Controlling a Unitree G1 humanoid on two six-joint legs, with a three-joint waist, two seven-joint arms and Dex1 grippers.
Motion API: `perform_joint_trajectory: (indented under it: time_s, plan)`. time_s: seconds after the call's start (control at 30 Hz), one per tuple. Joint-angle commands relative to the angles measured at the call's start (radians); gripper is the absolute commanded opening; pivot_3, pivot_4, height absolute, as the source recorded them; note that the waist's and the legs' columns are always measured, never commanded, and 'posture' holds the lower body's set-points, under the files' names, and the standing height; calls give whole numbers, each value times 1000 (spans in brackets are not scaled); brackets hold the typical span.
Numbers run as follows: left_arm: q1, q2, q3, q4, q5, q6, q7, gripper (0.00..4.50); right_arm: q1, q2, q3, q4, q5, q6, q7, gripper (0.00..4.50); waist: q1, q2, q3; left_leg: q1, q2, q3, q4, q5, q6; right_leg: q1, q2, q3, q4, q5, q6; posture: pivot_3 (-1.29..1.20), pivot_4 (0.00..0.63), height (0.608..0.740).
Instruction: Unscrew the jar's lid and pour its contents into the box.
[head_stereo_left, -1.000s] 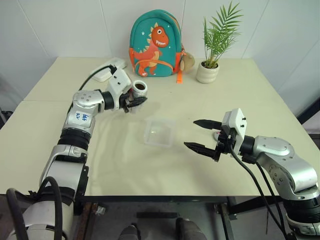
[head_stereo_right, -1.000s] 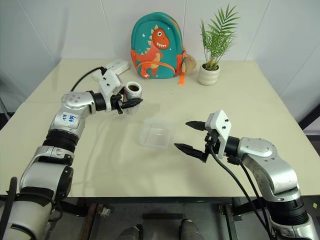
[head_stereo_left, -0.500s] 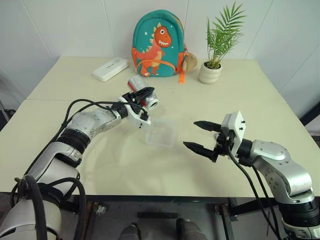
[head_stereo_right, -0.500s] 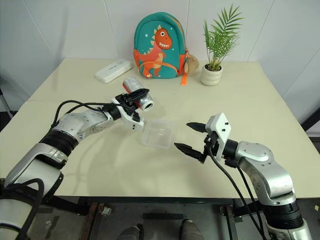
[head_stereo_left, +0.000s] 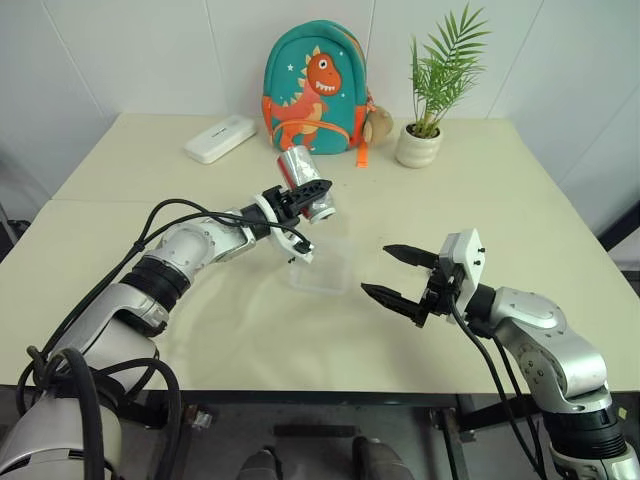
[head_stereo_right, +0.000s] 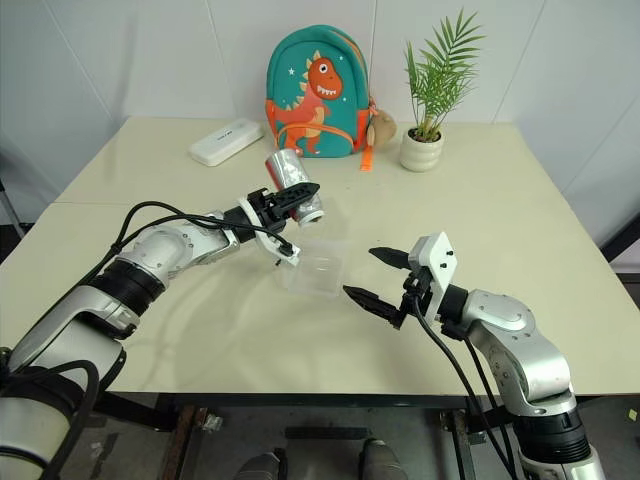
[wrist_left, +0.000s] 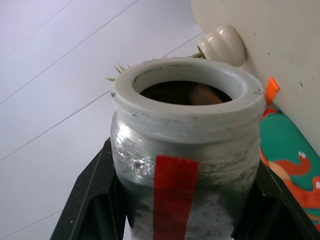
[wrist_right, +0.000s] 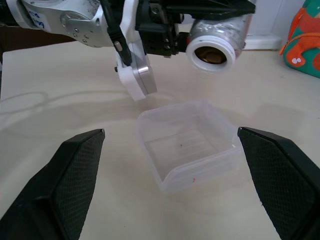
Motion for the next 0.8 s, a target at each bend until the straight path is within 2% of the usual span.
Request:
perform_joint_trajectory:
  time_s: [0.03, 0.13, 0.2, 0.33, 0.37, 0.43, 0.5, 0.6, 0.7, 0.8]
  plan:
    - [-4, 0, 48, 7, -100, -63, -66, 2066, -10, 7, -1, -8, -9, -34, 2, 4483, 1, 0, 0, 0, 0, 0, 0, 0, 0, 0, 0, 0, 0, 0, 0, 0, 150, 740]
    - [13, 3, 92, 41, -272, -194, -211, 2066, -12, 11, 4, -1, -14, -40, 5, 4483, 2, 0, 0, 0, 0, 0, 0, 0, 0, 0, 0, 0, 0, 0, 0, 0, 150, 740]
    - [14, 32, 96, 14, -262, -214, -223, 2066, -11, 11, 5, -1, -15, -42, 8, 4483, -2, 0, 0, 0, 0, 0, 0, 0, 0, 0, 0, 0, 0, 0, 0, 0, 150, 740]
    - [15, 51, 167, 38, -372, -251, -296, 2066, -10, 7, 4, 1, -19, -42, 15, 4483, -2, 0, 0, 0, 0, 0, 0, 0, 0, 0, 0, 0, 2, 0, 0, 0, 150, 740]
    - [23, 45, 191, 53, -428, -254, -343, 2066, -9, 6, 5, 0, -21, -41, 17, 4483, -2, 0, 0, 0, 0, 0, 0, 0, 0, 0, 0, 0, 2, 0, 0, 0, 150, 740]
    - [59, 11, 264, 83, -631, -231, -526, 2066, -5, 6, 6, -4, -22, -39, 19, 4483, -1, 0, 0, 0, 0, 0, 1, 0, 0, 0, 0, 0, 2, 0, 0, 0, 150, 740]
    - [114, -36, 356, 72, -880, -132, -759, 2066, -2, 3, 7, -8, -23, -36, 22, 4483, -2, 1, 0, 1, 0, 0, 2, 0, 0, 1, 0, 0, 3, 0, 0, 0, 150, 740]
    - [179, -78, 472, 13, -1102, 94, -993, 2066, 1, 0, 7, -8, -24, -35, 26, 4483, -3, 1, 0, 1, 0, 1, 2, 0, 1, 1, 0, 0, 4, 0, -1, 0, 150, 740]
    - [213, -99, 559, -35, -1209, 296, -1064, 2066, -1, -1, 10, -2, -27, -38, 32, 4483, -5, 0, 0, 1, 0, 0, 2, 1, 1, 0, 0, 1, 6, 0, -1, 0, 150, 740]
    - [229, -117, 626, -72, -1263, 426, -1057, 2066, -4, -3, 17, 2, -34, -42, 43, 4483, -3, 0, 0, 1, 0, 0, 3, 1, 1, 0, 0, 1, 6, 0, -1, 0, 150, 740]
